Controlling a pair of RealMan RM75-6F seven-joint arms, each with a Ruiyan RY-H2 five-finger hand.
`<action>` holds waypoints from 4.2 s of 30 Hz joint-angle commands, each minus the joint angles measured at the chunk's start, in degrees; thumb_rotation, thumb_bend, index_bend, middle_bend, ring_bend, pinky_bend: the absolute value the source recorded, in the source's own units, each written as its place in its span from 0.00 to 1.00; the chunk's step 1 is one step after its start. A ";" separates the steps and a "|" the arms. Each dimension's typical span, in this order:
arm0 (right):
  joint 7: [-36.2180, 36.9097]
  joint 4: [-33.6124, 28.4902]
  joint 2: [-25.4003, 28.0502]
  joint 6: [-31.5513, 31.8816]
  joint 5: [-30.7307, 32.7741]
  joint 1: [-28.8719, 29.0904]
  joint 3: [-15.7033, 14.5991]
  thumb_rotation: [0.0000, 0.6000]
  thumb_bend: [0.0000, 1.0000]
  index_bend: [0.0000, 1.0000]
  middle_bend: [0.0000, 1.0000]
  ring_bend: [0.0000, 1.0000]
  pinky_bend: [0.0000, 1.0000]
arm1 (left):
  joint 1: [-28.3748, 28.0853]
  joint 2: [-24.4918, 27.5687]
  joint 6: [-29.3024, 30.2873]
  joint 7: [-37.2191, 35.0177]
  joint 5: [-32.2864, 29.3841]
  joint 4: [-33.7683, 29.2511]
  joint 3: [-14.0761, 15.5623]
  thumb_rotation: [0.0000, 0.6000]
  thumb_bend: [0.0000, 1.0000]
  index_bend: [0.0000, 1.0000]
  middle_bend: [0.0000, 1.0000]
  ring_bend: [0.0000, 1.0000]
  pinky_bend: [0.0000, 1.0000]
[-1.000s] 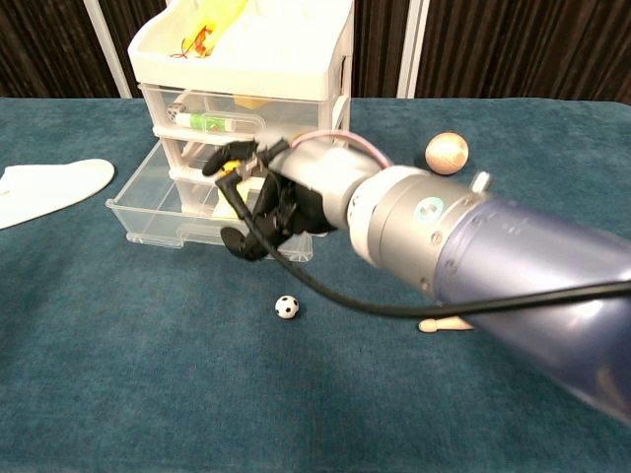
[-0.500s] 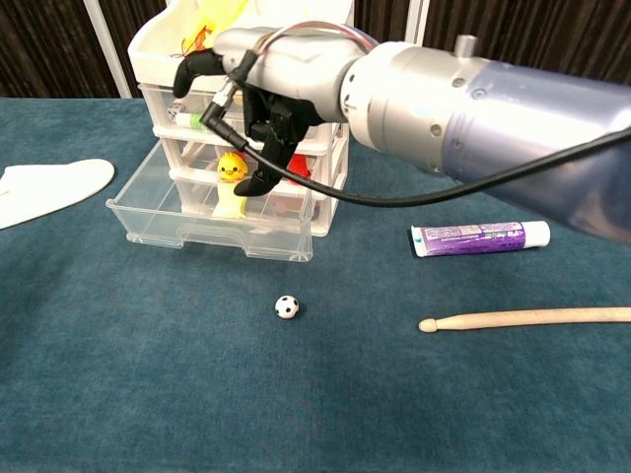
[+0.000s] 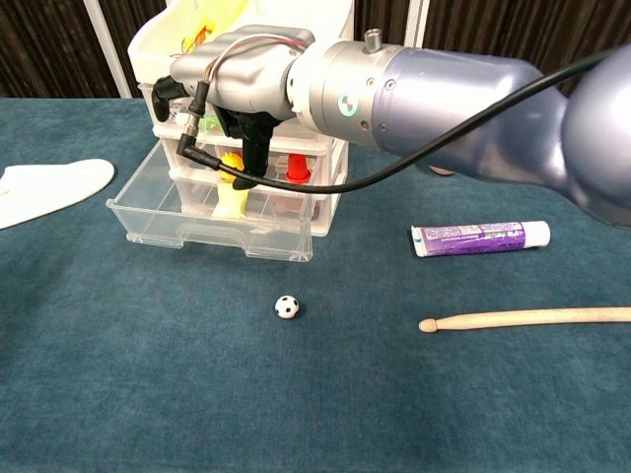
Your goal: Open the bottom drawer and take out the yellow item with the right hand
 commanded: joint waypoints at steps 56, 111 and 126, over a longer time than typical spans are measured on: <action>-3.78 18.69 -4.44 -10.41 -0.66 12.08 -9.97 1.00 0.29 0.36 1.00 1.00 1.00 | -0.14 0.18 -0.63 0.53 -0.77 -0.29 -0.07 1.00 0.51 0.01 0.00 0.00 0.00; 1.39 -9.58 15.61 0.46 -5.54 4.83 -9.86 1.00 0.38 0.56 1.00 1.00 1.00 | -0.20 0.43 -1.05 0.80 -1.45 -0.72 -0.16 1.00 0.51 0.03 0.00 0.00 0.00; 4.25 -16.07 24.59 6.84 -12.01 -5.28 -16.29 1.00 0.40 0.60 1.00 1.00 1.00 | -0.13 0.36 -0.90 1.03 -1.36 -0.84 -0.12 1.00 0.51 0.03 0.00 0.00 0.00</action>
